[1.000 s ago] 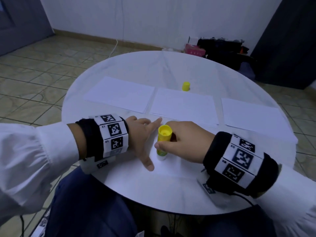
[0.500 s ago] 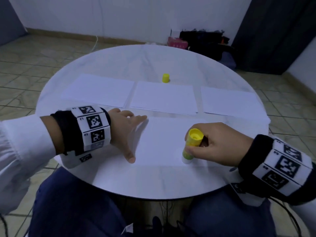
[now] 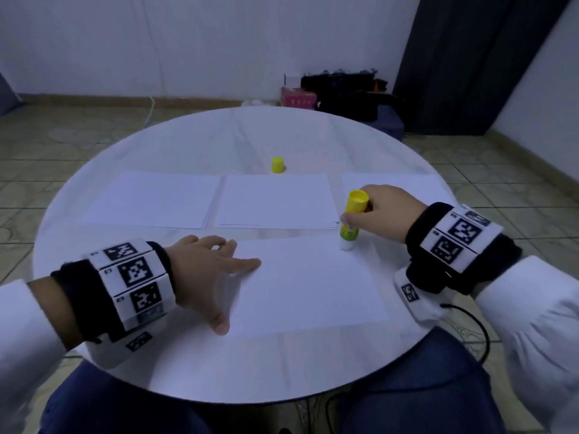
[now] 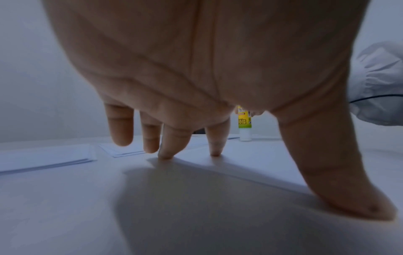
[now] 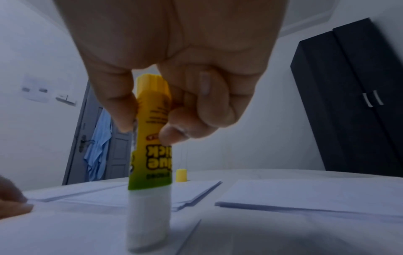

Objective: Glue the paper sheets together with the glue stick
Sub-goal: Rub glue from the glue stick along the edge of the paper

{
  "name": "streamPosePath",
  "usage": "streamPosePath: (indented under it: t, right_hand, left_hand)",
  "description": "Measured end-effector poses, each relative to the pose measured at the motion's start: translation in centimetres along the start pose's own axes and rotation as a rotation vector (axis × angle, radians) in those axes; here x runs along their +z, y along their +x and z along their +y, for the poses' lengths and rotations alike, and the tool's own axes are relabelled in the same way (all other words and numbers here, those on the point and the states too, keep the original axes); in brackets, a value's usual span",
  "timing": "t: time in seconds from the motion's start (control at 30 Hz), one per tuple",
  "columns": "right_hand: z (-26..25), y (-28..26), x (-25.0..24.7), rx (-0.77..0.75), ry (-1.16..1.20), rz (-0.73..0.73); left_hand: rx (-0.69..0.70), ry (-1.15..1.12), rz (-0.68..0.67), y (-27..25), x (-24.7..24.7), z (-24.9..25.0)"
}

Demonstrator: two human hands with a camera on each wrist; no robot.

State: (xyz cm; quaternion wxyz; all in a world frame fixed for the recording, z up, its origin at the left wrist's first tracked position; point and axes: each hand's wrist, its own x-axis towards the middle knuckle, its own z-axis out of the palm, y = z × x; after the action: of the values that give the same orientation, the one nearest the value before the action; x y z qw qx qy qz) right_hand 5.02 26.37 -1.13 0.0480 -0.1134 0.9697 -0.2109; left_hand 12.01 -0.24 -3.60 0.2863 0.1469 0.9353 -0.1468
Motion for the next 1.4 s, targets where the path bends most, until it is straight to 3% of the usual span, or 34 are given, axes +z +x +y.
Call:
streamPosePath:
  t: [0.57, 0.73, 0.9, 1.1, 1.4]
  right_hand:
    - [0.8, -8.8, -0.8, -0.087, 0.075, -0.252]
    - [3.0, -7.6, -2.7, -0.005, 0.459, -0.06]
    - [5.1, -3.8, -1.1, 0.163, 0.493, 0.0]
    - [6.2, -0.6, 0.6, 0.29, 0.742, 0.007]
    - [7.0, 0.1, 0.8, 0.37, 0.424, -0.062]
  left_hand:
    - [-0.023, -0.003, 0.002, 0.3, 0.3, 0.1]
    - [-0.03, -0.026, 0.012, 0.4, 0.5, -0.2]
    - [0.001, -0.046, 0.002, 0.5, -0.1, -1.3]
    - [0.032, -0.122, -0.023, 1.1, 0.0, -2.5]
    - [0.029, -0.241, 0.016, 0.5, 0.7, -3.5]
